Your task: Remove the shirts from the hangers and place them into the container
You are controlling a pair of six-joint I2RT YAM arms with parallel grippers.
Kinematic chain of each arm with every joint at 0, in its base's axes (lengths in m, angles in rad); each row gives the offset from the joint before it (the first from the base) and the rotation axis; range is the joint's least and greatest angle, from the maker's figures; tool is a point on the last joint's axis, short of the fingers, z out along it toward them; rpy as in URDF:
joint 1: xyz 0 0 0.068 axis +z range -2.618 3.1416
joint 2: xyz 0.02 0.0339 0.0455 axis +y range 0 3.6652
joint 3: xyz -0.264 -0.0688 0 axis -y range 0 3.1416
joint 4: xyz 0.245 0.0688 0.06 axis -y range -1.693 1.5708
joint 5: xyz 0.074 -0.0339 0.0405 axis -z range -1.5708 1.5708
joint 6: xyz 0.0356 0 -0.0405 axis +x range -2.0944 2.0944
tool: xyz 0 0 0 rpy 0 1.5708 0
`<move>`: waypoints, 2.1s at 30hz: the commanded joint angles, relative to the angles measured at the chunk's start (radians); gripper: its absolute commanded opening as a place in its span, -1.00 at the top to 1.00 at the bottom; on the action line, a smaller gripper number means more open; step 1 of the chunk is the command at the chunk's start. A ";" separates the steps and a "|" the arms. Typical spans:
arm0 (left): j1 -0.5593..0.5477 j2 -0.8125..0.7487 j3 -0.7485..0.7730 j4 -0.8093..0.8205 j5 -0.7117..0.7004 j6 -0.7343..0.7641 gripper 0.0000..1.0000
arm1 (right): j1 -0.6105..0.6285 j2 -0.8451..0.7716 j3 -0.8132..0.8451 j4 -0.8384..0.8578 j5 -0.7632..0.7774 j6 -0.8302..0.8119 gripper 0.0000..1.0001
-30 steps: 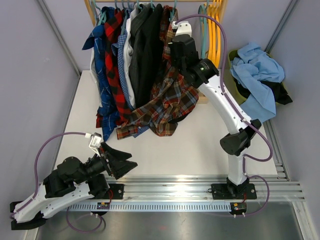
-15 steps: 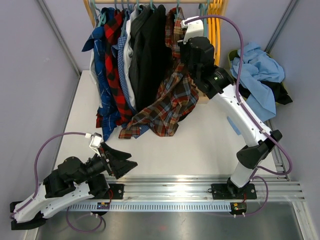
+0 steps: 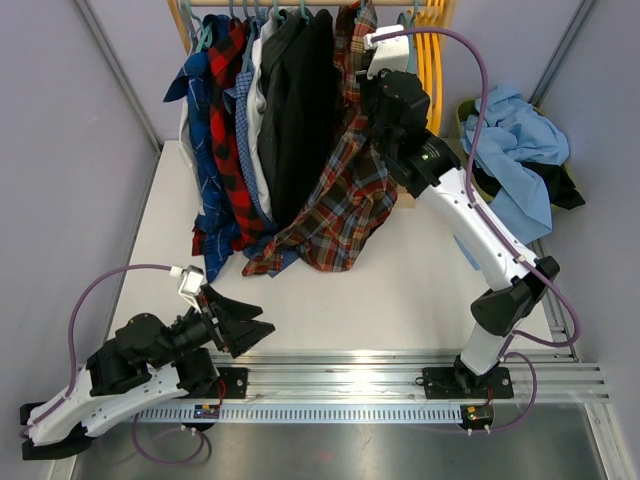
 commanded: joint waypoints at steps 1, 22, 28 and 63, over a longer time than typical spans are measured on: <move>-0.001 -0.114 0.020 0.033 0.000 0.008 -0.98 | -0.010 0.017 0.148 0.264 0.023 0.011 1.00; -0.001 0.124 0.036 0.169 -0.162 0.106 -0.98 | 0.094 -0.804 -0.747 -0.437 -0.413 0.479 1.00; 0.001 0.404 0.068 0.318 -0.213 0.136 -0.98 | 0.160 -1.019 -0.993 -0.503 -0.569 0.602 1.00; 0.159 1.324 0.542 0.797 0.134 0.277 -0.74 | 0.207 -1.173 -1.237 -0.460 -0.820 0.732 1.00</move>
